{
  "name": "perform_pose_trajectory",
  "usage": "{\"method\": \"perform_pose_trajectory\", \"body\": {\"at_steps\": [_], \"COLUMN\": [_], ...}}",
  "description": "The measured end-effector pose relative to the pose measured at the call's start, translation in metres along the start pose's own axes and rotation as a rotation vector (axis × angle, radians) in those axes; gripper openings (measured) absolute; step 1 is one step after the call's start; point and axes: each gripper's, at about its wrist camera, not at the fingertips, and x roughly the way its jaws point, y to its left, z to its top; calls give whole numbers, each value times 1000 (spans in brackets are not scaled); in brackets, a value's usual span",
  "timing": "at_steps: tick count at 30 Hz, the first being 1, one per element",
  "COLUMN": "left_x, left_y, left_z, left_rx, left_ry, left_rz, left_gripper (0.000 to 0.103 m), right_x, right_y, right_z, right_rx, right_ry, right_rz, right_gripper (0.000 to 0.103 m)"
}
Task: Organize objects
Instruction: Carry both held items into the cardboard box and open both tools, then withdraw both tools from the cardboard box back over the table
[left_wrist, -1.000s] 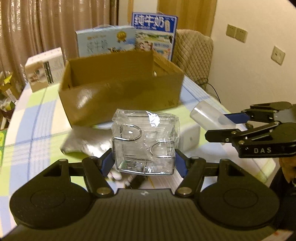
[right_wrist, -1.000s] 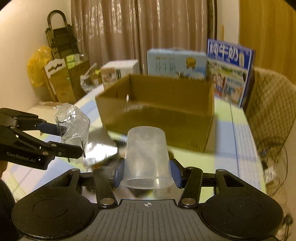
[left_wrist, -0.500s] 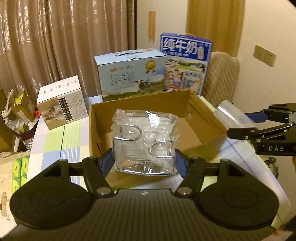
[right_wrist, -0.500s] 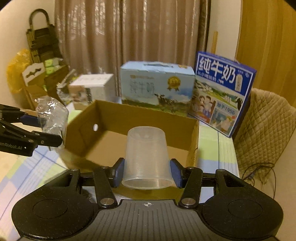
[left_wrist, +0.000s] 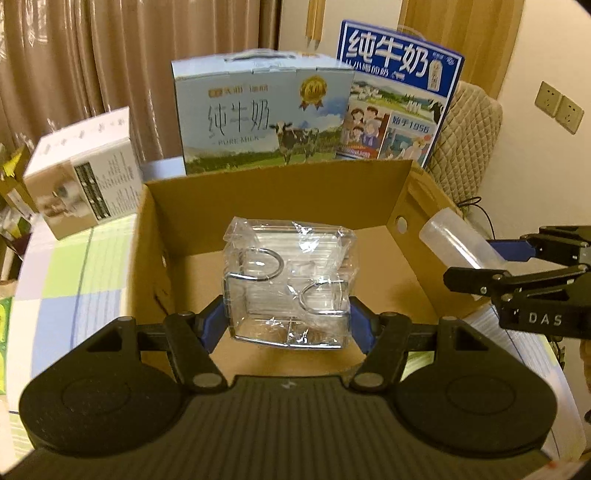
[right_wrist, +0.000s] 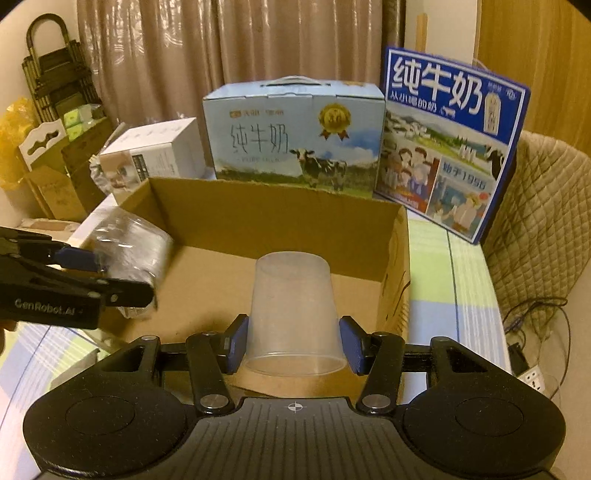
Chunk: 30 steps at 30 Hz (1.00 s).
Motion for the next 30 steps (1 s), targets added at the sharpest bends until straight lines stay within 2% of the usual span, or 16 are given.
{"method": "perform_pose_trajectory", "body": {"at_steps": [3, 8, 11, 12, 13, 14, 15, 22, 30], "left_x": [11, 5, -4, -8, -11, -15, -18, -53, -111], "left_y": [2, 4, 6, 6, 6, 7, 7, 8, 7], "left_z": [4, 8, 4, 2, 0, -3, -5, -22, -67], "left_rx": [-42, -57, -56, -56, -56, -58, -63, -75, -120], "left_ry": [-9, -56, -70, -73, -77, -80, -81, -116, -148], "left_rz": [-2, 11, 21, 21, 22, 21, 18, 28, 42], "left_gripper": [75, 77, 77, 77, 77, 77, 77, 83, 87], "right_x": [6, 11, 10, 7, 4, -1, -7, -60, -131], "right_y": [-3, -3, -5, -7, -8, -9, -9, -2, 27], "right_z": [0, 1, 4, 5, 6, 7, 8, -3, -63], "right_rx": [16, 41, 79, 98, 116, 129, 133, 132, 118], "right_ry": [8, -1, -55, -77, -95, -115, -130, -178, -201], "right_rz": [6, 5, 45, 43, 19, 6, 10, 30, 75], "right_gripper": [50, 50, 50, 53, 63, 72, 73, 74, 74]}}
